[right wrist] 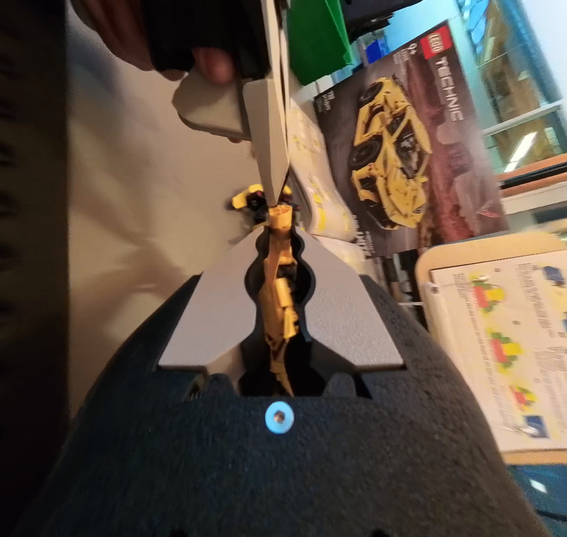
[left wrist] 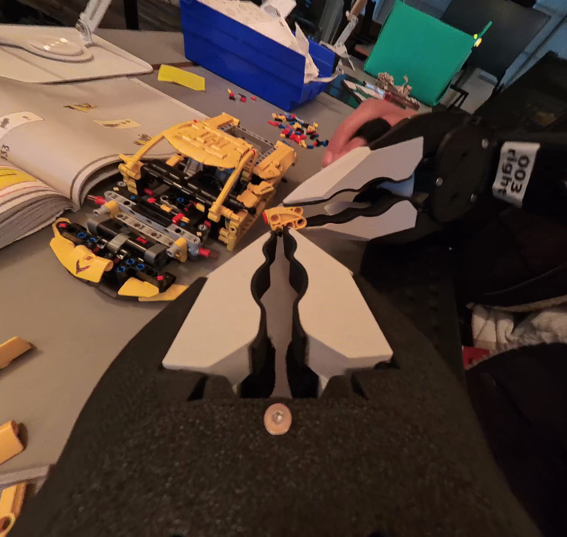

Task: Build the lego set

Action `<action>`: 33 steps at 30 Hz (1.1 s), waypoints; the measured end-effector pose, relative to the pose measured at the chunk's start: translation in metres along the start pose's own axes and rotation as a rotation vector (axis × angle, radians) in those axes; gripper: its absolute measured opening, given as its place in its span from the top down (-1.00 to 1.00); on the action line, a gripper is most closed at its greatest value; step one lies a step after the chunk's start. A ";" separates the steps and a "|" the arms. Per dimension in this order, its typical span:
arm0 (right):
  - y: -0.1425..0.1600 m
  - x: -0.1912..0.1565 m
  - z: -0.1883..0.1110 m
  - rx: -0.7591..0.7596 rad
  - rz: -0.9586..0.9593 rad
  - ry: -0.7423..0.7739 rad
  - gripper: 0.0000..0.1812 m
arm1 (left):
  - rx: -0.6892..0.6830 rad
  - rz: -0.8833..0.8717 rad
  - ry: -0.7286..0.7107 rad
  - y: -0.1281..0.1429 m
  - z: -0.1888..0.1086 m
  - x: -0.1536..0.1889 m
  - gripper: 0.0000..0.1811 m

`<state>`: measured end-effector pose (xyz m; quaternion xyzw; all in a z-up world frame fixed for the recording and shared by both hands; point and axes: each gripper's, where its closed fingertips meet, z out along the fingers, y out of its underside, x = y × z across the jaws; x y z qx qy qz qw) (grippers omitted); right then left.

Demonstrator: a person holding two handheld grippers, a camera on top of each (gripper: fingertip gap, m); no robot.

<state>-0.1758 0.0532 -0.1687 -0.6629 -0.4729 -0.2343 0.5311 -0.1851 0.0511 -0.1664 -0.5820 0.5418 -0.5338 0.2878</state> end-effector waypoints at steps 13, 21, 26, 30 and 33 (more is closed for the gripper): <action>0.023 0.024 -0.031 0.172 0.877 -0.211 0.53 | -0.306 0.160 -0.003 0.054 0.006 0.000 0.96; 0.066 0.073 -0.039 0.231 1.218 -0.034 0.57 | -0.448 0.277 -0.035 0.080 0.011 -0.001 0.96; 0.070 0.077 -0.039 0.230 1.220 -0.008 0.62 | -0.449 0.294 -0.034 0.082 0.011 0.000 0.95; 0.070 0.078 -0.037 0.233 1.229 -0.017 0.65 | -0.423 0.308 -0.036 0.078 0.011 0.001 0.85; 0.072 0.080 -0.038 0.241 1.237 -0.014 0.66 | -0.298 0.273 -0.063 0.055 0.006 0.000 0.71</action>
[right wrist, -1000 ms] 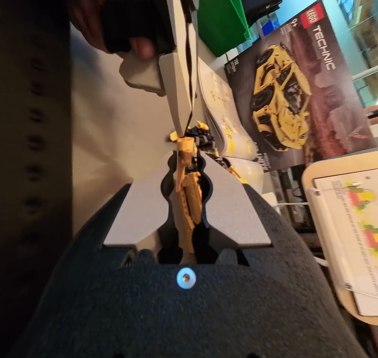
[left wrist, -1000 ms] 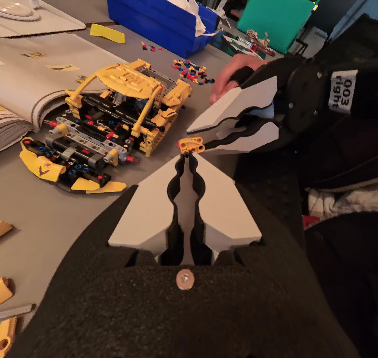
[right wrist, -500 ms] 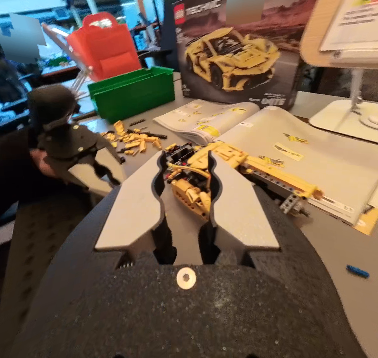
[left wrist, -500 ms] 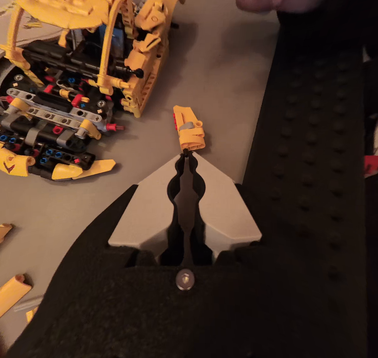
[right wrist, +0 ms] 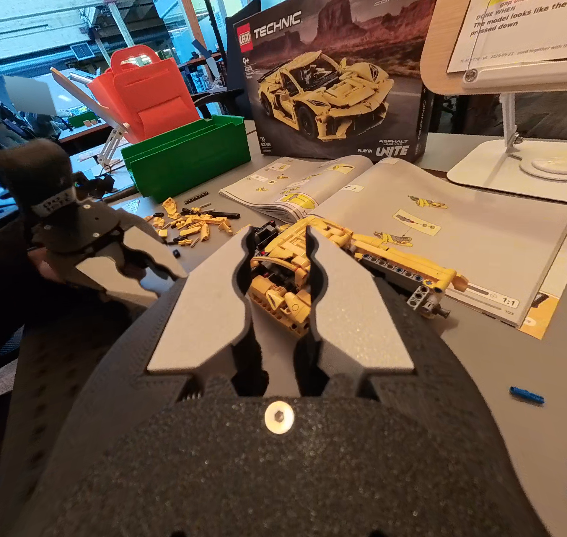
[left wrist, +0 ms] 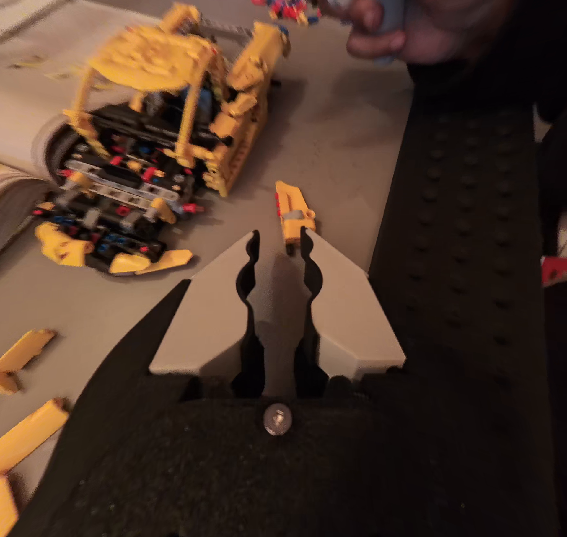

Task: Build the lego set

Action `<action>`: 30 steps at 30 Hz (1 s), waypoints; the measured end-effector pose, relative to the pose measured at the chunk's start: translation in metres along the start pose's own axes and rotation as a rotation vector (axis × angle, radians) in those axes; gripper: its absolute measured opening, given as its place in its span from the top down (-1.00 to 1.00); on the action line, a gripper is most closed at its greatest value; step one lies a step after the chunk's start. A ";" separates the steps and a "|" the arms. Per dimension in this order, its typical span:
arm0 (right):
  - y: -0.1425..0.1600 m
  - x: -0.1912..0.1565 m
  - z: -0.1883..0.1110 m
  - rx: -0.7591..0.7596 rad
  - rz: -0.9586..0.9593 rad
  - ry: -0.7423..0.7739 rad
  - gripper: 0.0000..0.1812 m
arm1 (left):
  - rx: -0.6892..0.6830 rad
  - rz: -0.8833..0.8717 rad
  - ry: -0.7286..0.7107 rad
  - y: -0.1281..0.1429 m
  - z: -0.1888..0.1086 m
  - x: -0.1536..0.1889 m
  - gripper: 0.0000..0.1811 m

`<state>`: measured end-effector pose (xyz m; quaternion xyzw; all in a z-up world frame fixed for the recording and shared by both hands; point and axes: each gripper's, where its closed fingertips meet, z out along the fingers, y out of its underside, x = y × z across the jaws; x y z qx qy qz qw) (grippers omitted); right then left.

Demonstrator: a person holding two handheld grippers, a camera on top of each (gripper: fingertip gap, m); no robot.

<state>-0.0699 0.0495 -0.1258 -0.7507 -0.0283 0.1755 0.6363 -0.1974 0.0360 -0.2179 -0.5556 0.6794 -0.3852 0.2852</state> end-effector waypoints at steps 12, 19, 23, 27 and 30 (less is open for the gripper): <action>0.000 0.009 0.005 -0.004 0.058 -0.017 0.71 | 0.416 -0.403 -0.494 0.020 -0.216 -0.057 0.72; 0.006 0.011 0.008 -0.033 0.010 0.009 0.73 | 0.323 -0.491 -0.725 0.075 -0.280 -0.087 0.72; 0.004 0.015 0.006 -0.024 0.021 0.023 0.73 | 0.259 -0.502 -0.762 0.087 -0.272 -0.096 0.75; 0.004 0.018 0.005 -0.020 0.033 0.028 0.74 | 0.192 -0.572 -0.810 0.104 -0.269 -0.107 0.75; 0.003 0.017 0.005 -0.019 0.032 0.023 0.74 | 0.208 -0.624 -0.801 0.106 -0.267 -0.110 0.75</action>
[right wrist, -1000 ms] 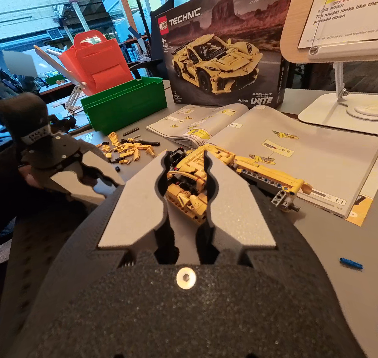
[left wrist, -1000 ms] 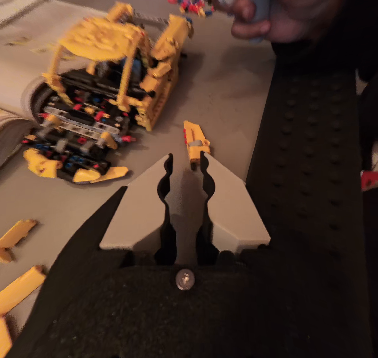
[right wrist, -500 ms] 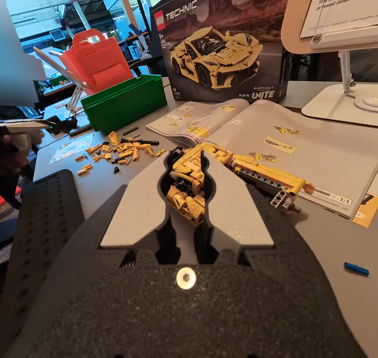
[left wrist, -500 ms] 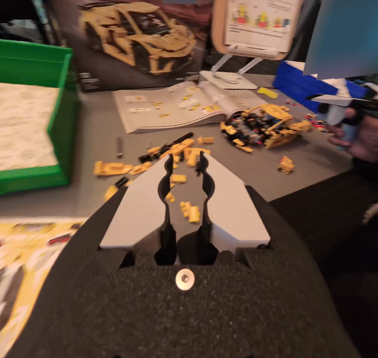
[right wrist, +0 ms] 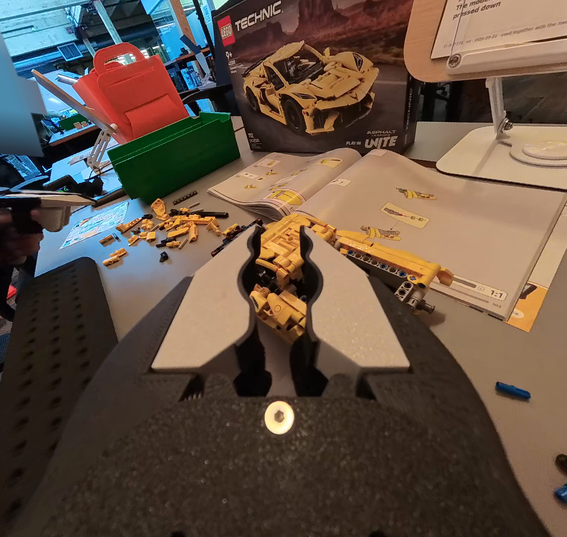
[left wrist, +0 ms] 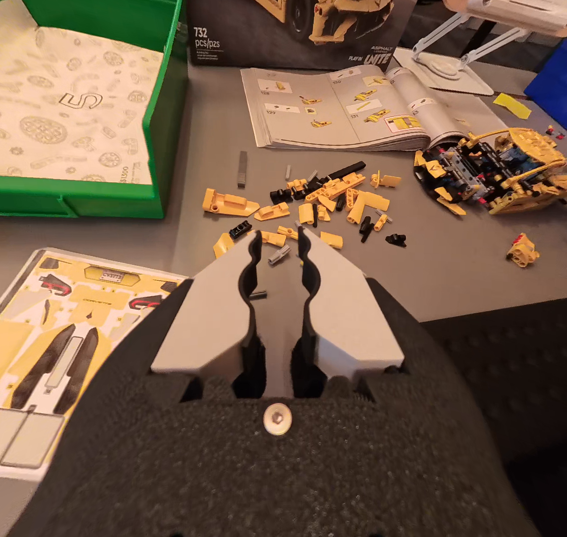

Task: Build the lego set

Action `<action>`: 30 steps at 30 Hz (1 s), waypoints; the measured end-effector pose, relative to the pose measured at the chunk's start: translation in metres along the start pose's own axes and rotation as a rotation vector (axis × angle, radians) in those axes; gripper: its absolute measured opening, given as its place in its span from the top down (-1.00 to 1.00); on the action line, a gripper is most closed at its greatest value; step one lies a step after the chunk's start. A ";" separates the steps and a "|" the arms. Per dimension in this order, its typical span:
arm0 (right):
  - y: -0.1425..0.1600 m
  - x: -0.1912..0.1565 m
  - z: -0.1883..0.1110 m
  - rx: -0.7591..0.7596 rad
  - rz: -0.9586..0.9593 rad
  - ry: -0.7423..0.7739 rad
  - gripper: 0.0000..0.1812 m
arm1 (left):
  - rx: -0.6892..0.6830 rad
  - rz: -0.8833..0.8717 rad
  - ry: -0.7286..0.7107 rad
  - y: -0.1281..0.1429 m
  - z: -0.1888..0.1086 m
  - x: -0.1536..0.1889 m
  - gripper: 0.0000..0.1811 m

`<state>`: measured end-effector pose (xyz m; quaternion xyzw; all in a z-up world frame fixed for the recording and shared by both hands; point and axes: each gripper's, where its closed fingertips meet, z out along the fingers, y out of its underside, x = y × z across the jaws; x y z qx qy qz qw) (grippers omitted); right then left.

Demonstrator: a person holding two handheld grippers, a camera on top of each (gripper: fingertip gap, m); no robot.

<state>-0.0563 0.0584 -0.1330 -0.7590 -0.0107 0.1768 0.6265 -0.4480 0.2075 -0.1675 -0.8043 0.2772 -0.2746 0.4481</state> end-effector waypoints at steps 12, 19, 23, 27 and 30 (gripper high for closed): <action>-0.003 -0.010 -0.004 0.007 -0.016 -0.031 0.76 | -0.275 0.565 0.414 -0.002 0.111 0.073 0.81; -0.001 -0.013 -0.002 -0.006 0.013 -0.062 0.76 | -0.450 0.761 0.549 0.018 0.137 0.072 0.83; 0.000 -0.014 -0.001 -0.013 0.025 -0.078 0.77 | -0.468 0.780 0.567 0.022 0.140 0.074 0.88; 0.001 -0.015 -0.001 -0.016 0.026 -0.082 0.78 | -0.468 0.820 0.553 0.023 0.141 0.075 0.98; 0.000 -0.015 -0.001 -0.015 0.031 -0.085 0.79 | -0.452 0.812 0.552 0.018 0.137 0.076 0.99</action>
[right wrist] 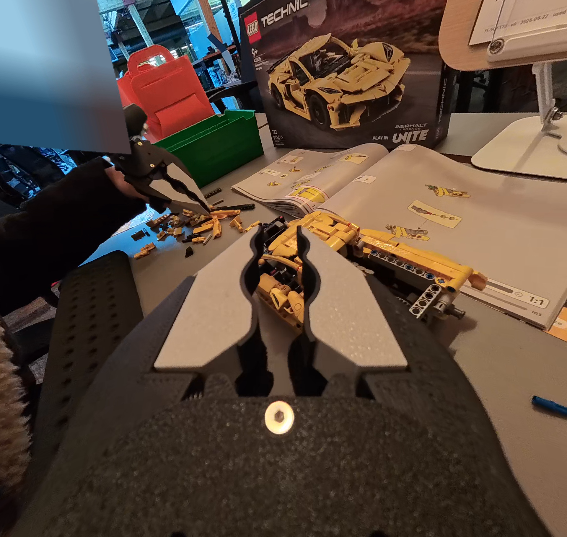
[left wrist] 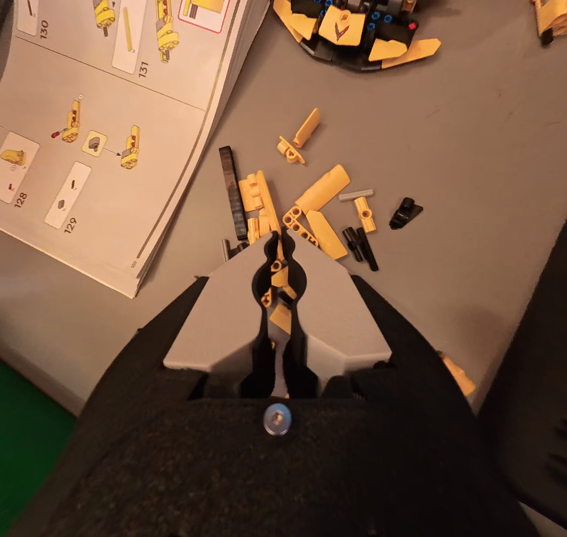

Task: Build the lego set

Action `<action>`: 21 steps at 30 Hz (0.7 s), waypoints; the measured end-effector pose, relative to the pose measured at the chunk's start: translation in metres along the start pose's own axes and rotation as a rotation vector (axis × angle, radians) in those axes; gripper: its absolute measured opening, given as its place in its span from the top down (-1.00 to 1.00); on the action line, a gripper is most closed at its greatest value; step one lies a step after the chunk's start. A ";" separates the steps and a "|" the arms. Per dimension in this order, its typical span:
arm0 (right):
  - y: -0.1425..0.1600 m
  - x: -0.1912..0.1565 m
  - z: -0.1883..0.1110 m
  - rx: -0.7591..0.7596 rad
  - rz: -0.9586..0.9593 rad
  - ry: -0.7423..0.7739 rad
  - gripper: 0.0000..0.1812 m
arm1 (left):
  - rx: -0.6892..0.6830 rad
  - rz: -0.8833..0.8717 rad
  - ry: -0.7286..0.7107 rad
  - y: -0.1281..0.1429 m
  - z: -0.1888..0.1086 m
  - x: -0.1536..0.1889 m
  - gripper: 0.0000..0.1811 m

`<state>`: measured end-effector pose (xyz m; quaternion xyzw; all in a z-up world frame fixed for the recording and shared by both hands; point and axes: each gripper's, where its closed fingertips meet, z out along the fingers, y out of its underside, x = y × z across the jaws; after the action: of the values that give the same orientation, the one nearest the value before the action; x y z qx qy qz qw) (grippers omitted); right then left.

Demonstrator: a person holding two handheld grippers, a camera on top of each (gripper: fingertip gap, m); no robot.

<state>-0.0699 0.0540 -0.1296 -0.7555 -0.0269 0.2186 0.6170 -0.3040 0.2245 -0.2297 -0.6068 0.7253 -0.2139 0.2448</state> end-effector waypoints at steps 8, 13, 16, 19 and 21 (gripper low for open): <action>0.000 -0.001 0.000 0.000 0.007 -0.010 0.80 | 0.164 0.043 -0.130 -0.041 -0.039 0.008 1.00; 0.002 -0.002 0.000 -0.008 -0.001 -0.007 0.80 | 0.173 0.028 -0.249 -0.043 -0.049 0.018 1.00; 0.002 -0.003 0.000 -0.008 0.007 -0.014 0.81 | 0.146 -0.091 -0.300 -0.020 -0.053 0.007 0.99; 0.003 -0.006 0.002 -0.012 0.013 -0.031 0.81 | 0.117 -0.206 -0.315 0.002 -0.052 -0.013 0.80; 0.004 -0.008 0.002 -0.021 0.004 -0.034 0.81 | 0.112 -0.288 -0.215 0.006 -0.040 -0.017 0.63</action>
<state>-0.0791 0.0526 -0.1317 -0.7582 -0.0383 0.2326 0.6080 -0.3313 0.2429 -0.2001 -0.7091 0.5876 -0.2209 0.3211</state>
